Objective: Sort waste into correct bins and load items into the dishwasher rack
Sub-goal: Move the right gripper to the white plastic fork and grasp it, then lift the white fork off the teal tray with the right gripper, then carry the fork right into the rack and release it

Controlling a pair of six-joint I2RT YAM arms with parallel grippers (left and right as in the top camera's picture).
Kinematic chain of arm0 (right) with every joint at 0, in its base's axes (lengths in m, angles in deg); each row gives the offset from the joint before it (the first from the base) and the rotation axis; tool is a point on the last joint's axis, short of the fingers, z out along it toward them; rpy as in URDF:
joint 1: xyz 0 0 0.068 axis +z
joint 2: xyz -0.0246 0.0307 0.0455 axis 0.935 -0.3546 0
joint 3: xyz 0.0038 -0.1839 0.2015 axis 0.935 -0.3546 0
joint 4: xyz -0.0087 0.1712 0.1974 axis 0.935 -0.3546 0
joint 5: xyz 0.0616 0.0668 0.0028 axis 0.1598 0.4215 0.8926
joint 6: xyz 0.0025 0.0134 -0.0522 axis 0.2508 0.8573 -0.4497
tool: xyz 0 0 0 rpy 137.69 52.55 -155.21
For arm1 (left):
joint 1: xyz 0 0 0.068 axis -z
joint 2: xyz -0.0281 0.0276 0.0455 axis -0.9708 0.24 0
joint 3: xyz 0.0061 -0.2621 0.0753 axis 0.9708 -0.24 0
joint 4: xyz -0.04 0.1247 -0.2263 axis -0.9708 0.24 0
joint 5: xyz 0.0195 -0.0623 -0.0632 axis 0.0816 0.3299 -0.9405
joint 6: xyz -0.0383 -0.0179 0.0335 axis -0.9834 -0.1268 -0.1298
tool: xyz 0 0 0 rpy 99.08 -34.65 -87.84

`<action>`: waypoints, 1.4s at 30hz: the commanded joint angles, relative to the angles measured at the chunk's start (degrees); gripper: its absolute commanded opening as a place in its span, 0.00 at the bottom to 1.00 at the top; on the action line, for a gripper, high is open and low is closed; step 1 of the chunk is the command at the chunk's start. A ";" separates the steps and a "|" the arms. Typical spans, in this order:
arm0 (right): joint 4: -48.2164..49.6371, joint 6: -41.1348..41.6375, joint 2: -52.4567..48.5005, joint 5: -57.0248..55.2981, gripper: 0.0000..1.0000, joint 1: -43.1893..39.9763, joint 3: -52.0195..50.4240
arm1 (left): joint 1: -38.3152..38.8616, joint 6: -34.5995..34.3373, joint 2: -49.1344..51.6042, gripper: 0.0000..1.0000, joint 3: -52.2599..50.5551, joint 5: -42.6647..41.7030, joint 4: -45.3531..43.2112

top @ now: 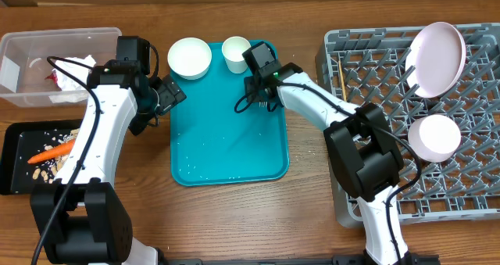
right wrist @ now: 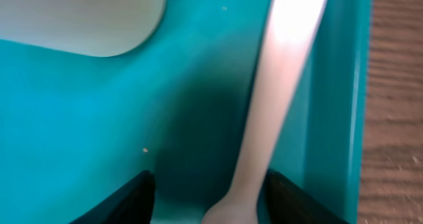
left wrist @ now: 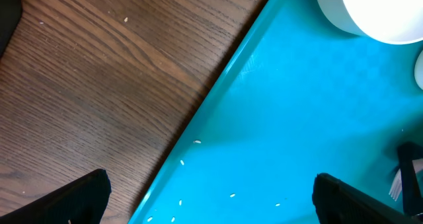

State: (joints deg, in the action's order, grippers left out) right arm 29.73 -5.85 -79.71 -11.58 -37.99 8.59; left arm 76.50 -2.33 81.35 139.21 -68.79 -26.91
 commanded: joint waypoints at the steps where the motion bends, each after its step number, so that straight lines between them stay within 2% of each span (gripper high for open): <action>1: -1.60 7.67 -2.54 -3.98 0.52 0.52 0.15 | 0.55 0.09 -0.70 1.00 -0.26 0.57 -0.17; 7: -1.70 9.31 -2.60 -4.44 0.49 0.52 -0.02 | 0.52 0.11 -0.70 1.00 -0.26 0.59 0.20; 14: -1.73 9.38 -3.15 -5.29 0.37 0.63 -0.11 | 0.52 0.09 -0.70 1.00 -0.26 0.57 0.31; 20: -1.90 9.35 -4.68 -6.12 0.36 0.76 -0.11 | 0.52 0.09 -0.70 1.00 -0.26 0.59 0.44; 24: -1.92 9.35 -5.20 -6.82 0.25 1.36 -0.11 | 0.52 0.11 -0.70 1.00 -0.26 0.59 0.44; 29: -2.25 9.31 -5.20 -7.39 0.17 2.95 0.00 | 0.52 0.09 -0.70 1.00 -0.26 0.61 0.42; 34: -6.43 9.31 -5.14 -6.25 0.04 3.30 2.97 | 0.52 0.09 -0.70 1.00 -0.26 0.61 0.39; 42: -17.62 9.33 -4.61 -3.28 0.04 1.90 13.88 | 0.52 0.11 -0.70 1.00 -0.26 0.61 0.42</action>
State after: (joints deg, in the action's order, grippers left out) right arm 15.07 3.20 -83.32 -17.57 -35.45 17.73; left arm 76.50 -2.33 81.35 139.21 -68.79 -26.61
